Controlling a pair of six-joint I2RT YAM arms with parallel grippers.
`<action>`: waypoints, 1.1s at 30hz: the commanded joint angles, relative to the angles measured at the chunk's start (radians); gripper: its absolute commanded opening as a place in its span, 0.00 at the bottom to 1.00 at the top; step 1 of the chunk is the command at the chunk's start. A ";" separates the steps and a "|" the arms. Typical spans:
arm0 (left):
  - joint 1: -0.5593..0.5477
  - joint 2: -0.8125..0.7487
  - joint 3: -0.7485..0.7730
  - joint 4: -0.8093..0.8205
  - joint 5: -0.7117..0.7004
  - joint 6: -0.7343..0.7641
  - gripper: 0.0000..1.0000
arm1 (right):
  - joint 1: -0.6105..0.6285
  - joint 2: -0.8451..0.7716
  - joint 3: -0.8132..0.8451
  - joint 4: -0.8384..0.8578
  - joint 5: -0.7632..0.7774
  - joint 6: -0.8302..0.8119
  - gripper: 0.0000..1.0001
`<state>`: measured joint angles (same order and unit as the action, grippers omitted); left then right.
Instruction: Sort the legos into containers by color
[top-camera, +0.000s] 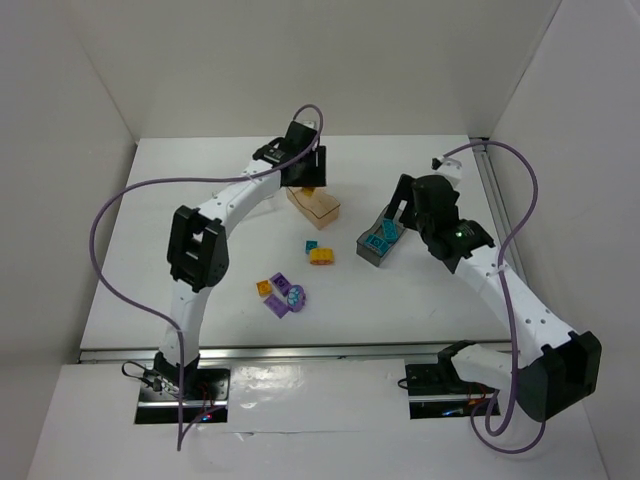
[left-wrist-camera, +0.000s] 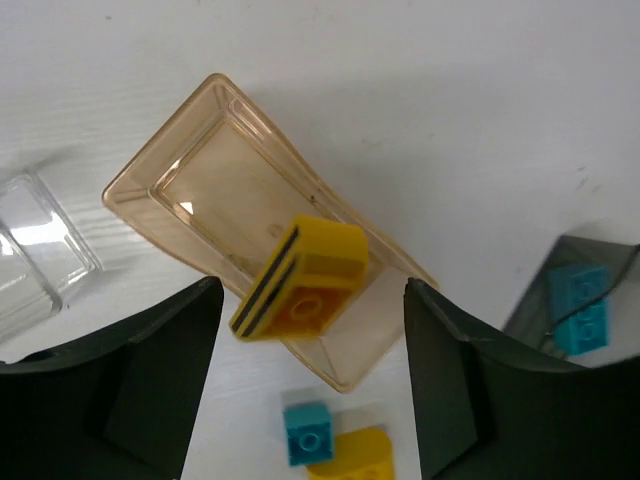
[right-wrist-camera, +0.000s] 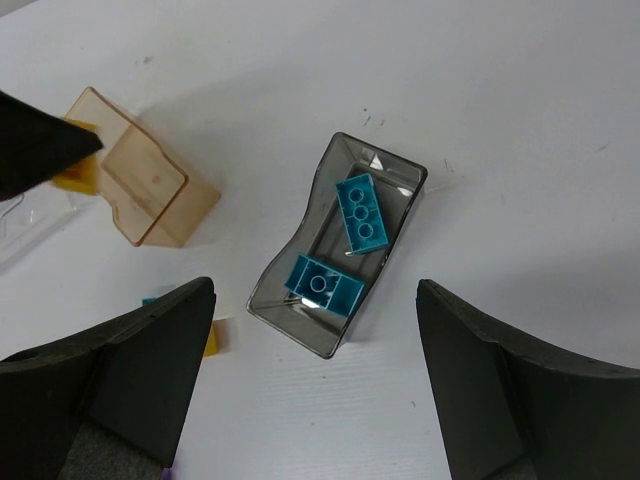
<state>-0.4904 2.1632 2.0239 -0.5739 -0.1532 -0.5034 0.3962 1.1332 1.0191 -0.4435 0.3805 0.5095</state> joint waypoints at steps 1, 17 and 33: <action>0.016 0.066 0.071 -0.064 0.055 0.003 0.85 | 0.016 -0.024 0.029 -0.032 0.008 0.012 0.89; -0.016 -0.591 -0.787 -0.073 -0.086 -0.294 0.75 | 0.119 -0.073 -0.030 -0.023 0.035 0.058 0.89; -0.025 -0.694 -1.088 -0.005 -0.060 -0.431 0.77 | 0.210 -0.004 -0.011 -0.012 0.087 0.067 0.90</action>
<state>-0.5140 1.4700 0.9424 -0.6163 -0.2291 -0.9127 0.5938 1.1164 0.9924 -0.4595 0.4351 0.5648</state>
